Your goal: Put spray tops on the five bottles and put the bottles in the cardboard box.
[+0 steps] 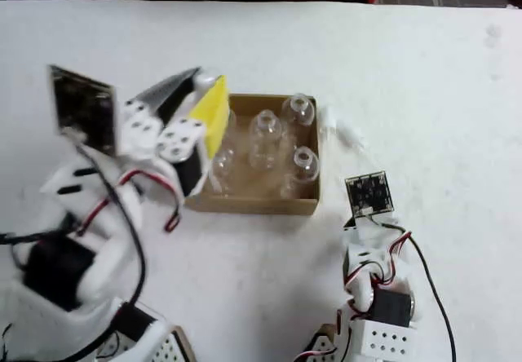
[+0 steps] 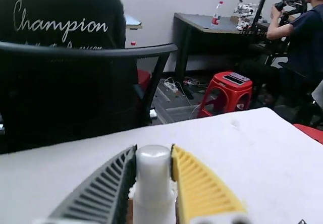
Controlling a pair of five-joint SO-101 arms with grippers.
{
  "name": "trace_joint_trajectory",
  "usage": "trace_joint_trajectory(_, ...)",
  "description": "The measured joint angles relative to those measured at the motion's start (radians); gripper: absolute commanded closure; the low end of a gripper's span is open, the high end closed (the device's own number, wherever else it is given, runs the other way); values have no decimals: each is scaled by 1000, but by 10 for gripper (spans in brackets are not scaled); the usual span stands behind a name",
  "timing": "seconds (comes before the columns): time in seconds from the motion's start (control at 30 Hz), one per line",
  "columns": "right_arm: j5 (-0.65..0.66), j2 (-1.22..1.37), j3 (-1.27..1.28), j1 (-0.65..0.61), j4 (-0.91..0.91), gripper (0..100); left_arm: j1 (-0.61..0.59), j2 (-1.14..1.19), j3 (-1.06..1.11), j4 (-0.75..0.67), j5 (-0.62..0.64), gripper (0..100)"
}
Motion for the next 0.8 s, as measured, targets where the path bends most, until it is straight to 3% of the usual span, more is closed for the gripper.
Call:
trace_joint_trajectory(0.27, 0, 0, 0, 0, 0, 981, 78, 12, 110, -370, -71, 980)
trace_joint_trajectory(0.43, 0, 0, 0, 0, 0, 981, 80, 166, 110, -526, -106, 980)
trace_joint_trajectory(0.8, 0, 0, 0, 0, 0, 981, 83, 371, 112, -687, -120, 980)
